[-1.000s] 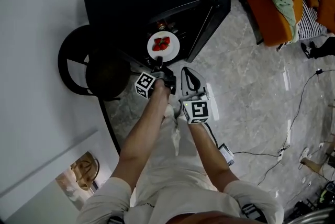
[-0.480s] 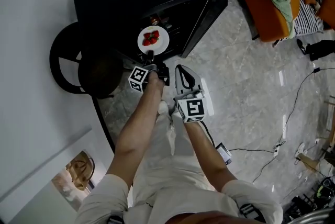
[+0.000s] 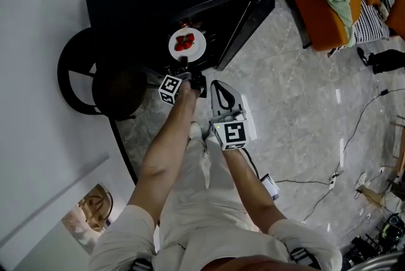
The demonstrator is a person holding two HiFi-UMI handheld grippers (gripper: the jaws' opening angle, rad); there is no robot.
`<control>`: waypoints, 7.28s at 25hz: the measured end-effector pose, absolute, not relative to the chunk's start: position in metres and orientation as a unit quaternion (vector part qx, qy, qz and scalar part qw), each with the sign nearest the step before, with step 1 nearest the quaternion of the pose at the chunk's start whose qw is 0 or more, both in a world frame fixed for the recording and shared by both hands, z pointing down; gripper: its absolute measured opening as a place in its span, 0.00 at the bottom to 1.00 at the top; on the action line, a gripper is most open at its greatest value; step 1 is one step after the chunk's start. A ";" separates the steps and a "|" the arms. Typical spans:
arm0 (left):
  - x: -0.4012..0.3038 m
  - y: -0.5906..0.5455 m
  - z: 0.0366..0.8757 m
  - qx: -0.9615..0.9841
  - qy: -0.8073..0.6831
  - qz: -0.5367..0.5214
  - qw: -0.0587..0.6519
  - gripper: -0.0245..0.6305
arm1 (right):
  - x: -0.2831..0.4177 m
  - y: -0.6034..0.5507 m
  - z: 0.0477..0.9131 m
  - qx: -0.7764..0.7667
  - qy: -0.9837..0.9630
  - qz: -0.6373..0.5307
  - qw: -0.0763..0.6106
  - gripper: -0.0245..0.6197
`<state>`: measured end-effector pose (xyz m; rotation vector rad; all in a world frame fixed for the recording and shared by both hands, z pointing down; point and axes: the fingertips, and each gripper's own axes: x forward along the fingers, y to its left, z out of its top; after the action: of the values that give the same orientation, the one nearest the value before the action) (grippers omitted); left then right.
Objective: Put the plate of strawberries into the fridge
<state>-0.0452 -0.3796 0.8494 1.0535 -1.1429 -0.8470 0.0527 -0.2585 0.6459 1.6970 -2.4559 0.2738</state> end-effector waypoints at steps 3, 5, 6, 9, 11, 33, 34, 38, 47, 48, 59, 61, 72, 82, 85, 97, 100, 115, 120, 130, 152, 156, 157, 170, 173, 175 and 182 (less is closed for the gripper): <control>-0.046 -0.385 0.853 0.451 -0.502 -0.389 0.628 0.05 | 0.055 -0.258 0.646 0.566 -0.816 0.089 0.073 0.06; -0.046 -0.391 0.853 0.446 -0.502 -0.398 0.625 0.05 | 0.058 -0.258 0.648 0.569 -0.815 0.088 0.073 0.06; -0.046 -0.393 0.853 0.442 -0.500 -0.404 0.625 0.05 | 0.059 -0.258 0.649 0.570 -0.814 0.088 0.074 0.06; -0.044 -0.397 0.854 0.430 -0.501 -0.412 0.628 0.05 | 0.059 -0.257 0.650 0.570 -0.813 0.089 0.077 0.06; -0.045 -0.399 0.855 0.429 -0.505 -0.409 0.627 0.05 | 0.057 -0.258 0.651 0.568 -0.814 0.091 0.075 0.06; -0.044 -0.422 0.854 0.416 -0.526 -0.427 0.607 0.05 | 0.056 -0.268 0.645 0.576 -0.809 0.100 0.067 0.06; -0.043 -0.422 0.853 0.415 -0.525 -0.429 0.607 0.05 | 0.057 -0.268 0.645 0.577 -0.808 0.101 0.067 0.06; -0.044 -0.419 0.852 0.410 -0.514 -0.445 0.608 0.06 | 0.062 -0.266 0.648 0.579 -0.805 0.112 0.060 0.06; -0.044 -0.407 0.848 0.429 -0.505 -0.435 0.610 0.21 | 0.062 -0.260 0.648 0.577 -0.806 0.119 0.053 0.06; -0.043 -0.406 0.847 0.428 -0.504 -0.434 0.611 0.22 | 0.062 -0.260 0.647 0.577 -0.806 0.119 0.052 0.06; -0.044 -0.382 0.837 0.436 -0.494 -0.428 0.619 0.24 | 0.067 -0.253 0.637 0.581 -0.804 0.118 0.040 0.06; -0.044 -0.374 0.833 0.437 -0.491 -0.426 0.621 0.24 | 0.068 -0.253 0.633 0.584 -0.803 0.115 0.039 0.06; -0.039 -0.340 0.782 0.495 -0.483 -0.379 0.615 0.04 | 0.068 -0.258 0.589 0.581 -0.805 0.115 0.036 0.06; -0.042 -0.321 0.693 0.542 -0.466 -0.368 0.595 0.04 | 0.063 -0.253 0.540 0.560 -0.818 0.125 0.041 0.06; -0.041 -0.311 0.664 0.543 -0.456 -0.378 0.596 0.04 | 0.059 -0.253 0.525 0.554 -0.821 0.132 0.028 0.06; -0.040 -0.297 0.550 0.615 -0.433 -0.354 0.556 0.04 | 0.046 -0.249 0.457 0.528 -0.841 0.115 0.023 0.06; -0.036 -0.294 0.525 0.636 -0.427 -0.343 0.544 0.04 | 0.046 -0.249 0.443 0.527 -0.842 0.115 0.016 0.06; -0.035 -0.272 0.441 0.711 -0.432 -0.307 0.462 0.04 | 0.049 -0.249 0.394 0.510 -0.853 0.113 -0.014 0.06; -0.034 -0.270 0.424 0.730 -0.434 -0.300 0.434 0.04 | 0.053 -0.250 0.385 0.515 -0.851 0.100 -0.016 0.06; -0.030 -0.270 0.412 0.765 -0.448 -0.261 0.382 0.04 | 0.053 -0.255 0.378 0.516 -0.852 0.085 -0.021 0.06; -0.007 -0.250 0.350 0.861 -0.506 -0.046 0.011 0.04 | 0.050 -0.249 0.375 0.518 -0.853 0.059 -0.008 0.06; -0.009 -0.251 0.349 0.860 -0.509 -0.032 -0.005 0.04 | 0.045 -0.248 0.372 0.515 -0.856 0.041 -0.008 0.06; -0.010 -0.251 0.351 0.860 -0.509 -0.030 -0.004 0.04 | 0.044 -0.248 0.373 0.515 -0.857 0.039 -0.009 0.06; -0.006 -0.244 0.365 0.864 -0.503 -0.015 0.003 0.04 | 0.045 -0.239 0.373 0.521 -0.853 0.026 -0.012 0.06; -0.004 -0.242 0.365 0.865 -0.501 -0.013 -0.004 0.04 | 0.046 -0.237 0.372 0.521 -0.853 0.025 -0.012 0.06; -0.006 -0.242 0.366 0.865 -0.502 -0.011 -0.005 0.04 | 0.044 -0.236 0.373 0.521 -0.853 0.026 -0.011 0.06; -0.010 -0.243 0.370 0.865 -0.502 -0.004 -0.007 0.04 | 0.039 -0.237 0.373 0.519 -0.854 0.022 -0.012 0.06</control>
<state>-0.0098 -0.2425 0.3695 2.7285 -1.5850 -0.0138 0.0394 -0.2368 0.3731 1.6436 -2.7041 0.0694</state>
